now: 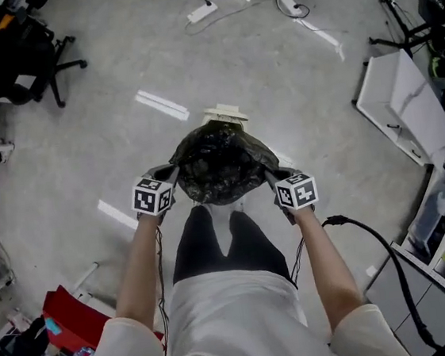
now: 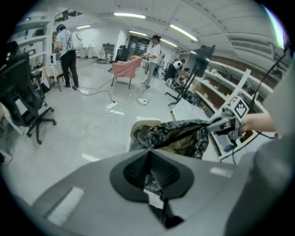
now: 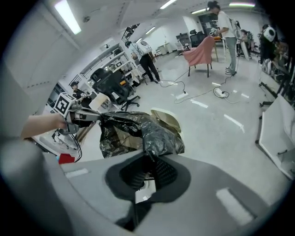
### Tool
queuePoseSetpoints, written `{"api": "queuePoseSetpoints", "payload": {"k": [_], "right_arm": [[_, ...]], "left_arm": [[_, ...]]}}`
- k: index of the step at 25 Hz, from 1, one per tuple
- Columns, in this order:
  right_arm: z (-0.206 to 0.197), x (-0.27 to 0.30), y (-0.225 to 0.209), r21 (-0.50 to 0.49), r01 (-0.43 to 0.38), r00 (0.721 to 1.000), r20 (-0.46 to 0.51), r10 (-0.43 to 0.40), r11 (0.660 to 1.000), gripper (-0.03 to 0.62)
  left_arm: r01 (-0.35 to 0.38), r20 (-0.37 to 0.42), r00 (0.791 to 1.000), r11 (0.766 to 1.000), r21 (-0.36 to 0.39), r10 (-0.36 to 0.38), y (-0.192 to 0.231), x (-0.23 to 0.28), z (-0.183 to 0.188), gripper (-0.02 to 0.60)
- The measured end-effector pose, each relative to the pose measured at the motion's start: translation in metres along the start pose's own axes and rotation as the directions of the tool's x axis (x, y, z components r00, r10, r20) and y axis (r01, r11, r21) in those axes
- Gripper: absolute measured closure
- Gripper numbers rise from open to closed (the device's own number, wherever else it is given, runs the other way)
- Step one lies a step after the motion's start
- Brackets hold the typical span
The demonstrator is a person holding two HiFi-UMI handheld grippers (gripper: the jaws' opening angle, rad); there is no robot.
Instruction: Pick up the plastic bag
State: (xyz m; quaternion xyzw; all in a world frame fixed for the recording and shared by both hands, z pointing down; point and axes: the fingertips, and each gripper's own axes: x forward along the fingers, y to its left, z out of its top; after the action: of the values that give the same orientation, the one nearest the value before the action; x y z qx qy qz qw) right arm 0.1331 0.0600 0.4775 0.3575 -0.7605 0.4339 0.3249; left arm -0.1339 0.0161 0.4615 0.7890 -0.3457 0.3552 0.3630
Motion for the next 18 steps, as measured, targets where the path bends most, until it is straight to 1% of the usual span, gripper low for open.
{"api": "queuePoseSetpoints", "payload": {"k": [2, 4, 7, 10, 13, 18], "right_arm": [[0.0, -0.024, 0.012, -0.028, -0.006, 1.0, 0.004, 0.007, 1.0, 0.592], [-0.005, -0.046, 0.022, -0.056, -0.006, 1.0, 0.004, 0.007, 0.998, 0.592], [-0.011, -0.071, 0.037, -0.07, 0.002, 1.0, 0.019, 0.0, 0.998, 0.592], [-0.021, -0.094, 0.056, -0.073, -0.004, 0.999, 0.048, 0.008, 0.997, 0.592], [-0.027, -0.114, 0.074, -0.083, -0.003, 0.995, 0.101, 0.011, 0.997, 0.592], [-0.03, -0.141, 0.102, -0.076, 0.036, 0.981, 0.191, -0.02, 0.996, 0.592]], "left_arm": [[-0.013, 0.018, 1.0, 1.0, 0.002, 0.013, -0.013, -0.025, 0.006, 0.577], [-0.015, 0.049, 0.999, 1.0, -0.014, 0.016, -0.028, -0.049, 0.012, 0.577], [0.003, 0.102, 0.995, 0.999, -0.039, 0.001, -0.049, -0.078, 0.021, 0.577], [0.016, 0.138, 0.99, 0.999, -0.039, -0.01, -0.074, -0.103, 0.015, 0.577], [0.023, 0.152, 0.988, 1.0, -0.007, -0.022, -0.096, -0.119, 0.005, 0.577], [0.034, 0.178, 0.983, 0.996, 0.085, -0.049, -0.119, -0.154, -0.012, 0.577]]}}
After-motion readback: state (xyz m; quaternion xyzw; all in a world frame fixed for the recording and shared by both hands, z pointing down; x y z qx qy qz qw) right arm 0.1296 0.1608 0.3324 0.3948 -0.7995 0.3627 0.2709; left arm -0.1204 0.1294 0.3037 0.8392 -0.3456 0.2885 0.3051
